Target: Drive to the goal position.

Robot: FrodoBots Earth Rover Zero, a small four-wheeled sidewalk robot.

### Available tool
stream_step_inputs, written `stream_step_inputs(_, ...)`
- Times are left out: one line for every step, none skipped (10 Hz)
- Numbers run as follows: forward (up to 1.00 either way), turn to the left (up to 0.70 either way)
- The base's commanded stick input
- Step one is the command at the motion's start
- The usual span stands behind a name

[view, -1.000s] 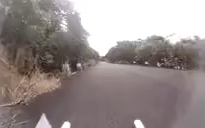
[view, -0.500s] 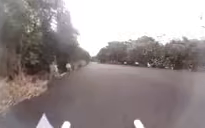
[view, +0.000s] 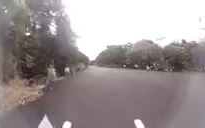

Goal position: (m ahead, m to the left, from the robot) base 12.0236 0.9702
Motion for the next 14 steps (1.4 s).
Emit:
stream_step_inputs(0.50,0.00)
stream_step_inputs(0.50,0.00)
stream_step_inputs(0.50,0.00)
stream_step_inputs(0.50,0.00)
stream_step_inputs(0.50,0.00)
stream_step_inputs(0.50,0.00)
stream_step_inputs(0.50,0.00)
stream_step_inputs(0.50,0.00)
stream_step_inputs(0.50,0.00)
stream_step_inputs(0.50,0.00)
stream_step_inputs(0.50,0.00)
stream_step_inputs(0.50,0.00)
stream_step_inputs(0.50,0.00)
stream_step_inputs(0.50,0.00)
